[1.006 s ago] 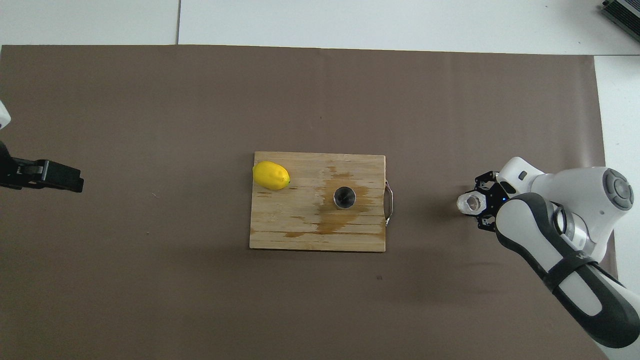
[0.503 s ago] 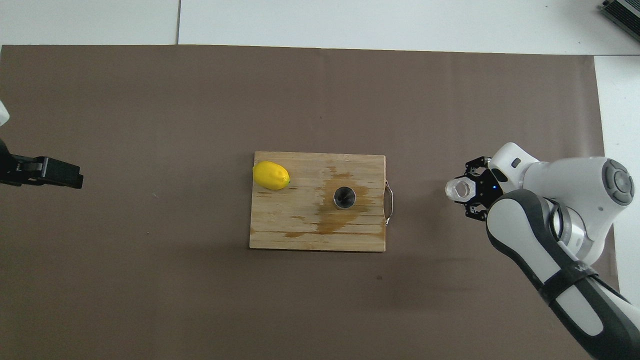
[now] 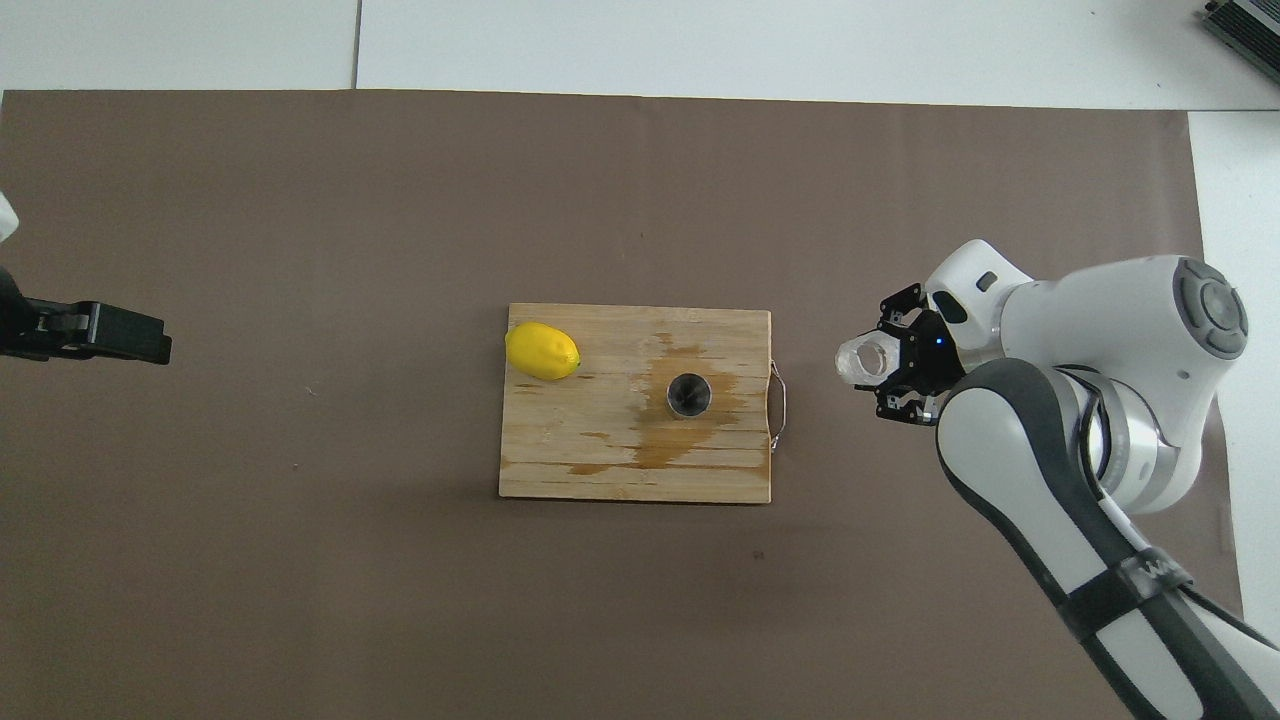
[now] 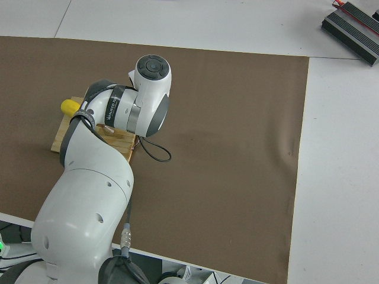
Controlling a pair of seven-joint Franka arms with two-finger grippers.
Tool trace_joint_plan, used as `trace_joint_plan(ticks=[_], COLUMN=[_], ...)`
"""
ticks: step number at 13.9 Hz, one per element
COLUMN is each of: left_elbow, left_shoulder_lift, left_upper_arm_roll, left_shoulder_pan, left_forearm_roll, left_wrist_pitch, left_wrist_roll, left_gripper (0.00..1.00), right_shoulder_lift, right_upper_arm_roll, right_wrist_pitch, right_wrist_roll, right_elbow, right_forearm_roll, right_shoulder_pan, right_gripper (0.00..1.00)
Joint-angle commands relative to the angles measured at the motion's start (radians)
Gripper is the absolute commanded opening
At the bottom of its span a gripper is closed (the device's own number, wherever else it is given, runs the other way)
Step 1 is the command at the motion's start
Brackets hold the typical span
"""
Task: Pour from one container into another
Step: 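Lift the white cup and carry it over the metal cup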
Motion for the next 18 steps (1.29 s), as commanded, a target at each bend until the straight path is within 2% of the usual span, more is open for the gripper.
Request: trace_joint_plan(ticks=[1,5,11,18], left_elbow=[-0.021,-0.031,-0.031,-0.031], left_shoulder_lift=[-0.021,-0.025,-0.025,-0.025], left_upper_arm_roll=[0.0,0.0,0.002,0.003], left_shoulder_pan=[-0.003,-0.004,0.009,0.009], left_forearm_roll=[-0.01,-0.01,-0.01,-0.01], left_wrist_pitch=[0.004,0.001,0.0,0.0], left_wrist_roll=[-0.015,-0.015,-0.016,-0.016], left_gripper=[1.0,1.0,1.0,1.0], right_shoulder_lift=[0.014,0.035,0.138,0.161], right_upper_arm_roll=[0.005,0.005,0.005,0.005], right_wrist_pitch=[-0.082,-0.092,-0.142,-0.171], right_wrist_roll=[0.15,0.318,0.457,0.541], right_elbow=[0.101,0.172,0.307,0.313], right_forearm_roll=[-0.103,-0.278,-0.449,-0.656], right_shoulder_pan=[0.053,0.173,0.288,0.372], right_gripper=[0.19,0.18,0.18,0.18])
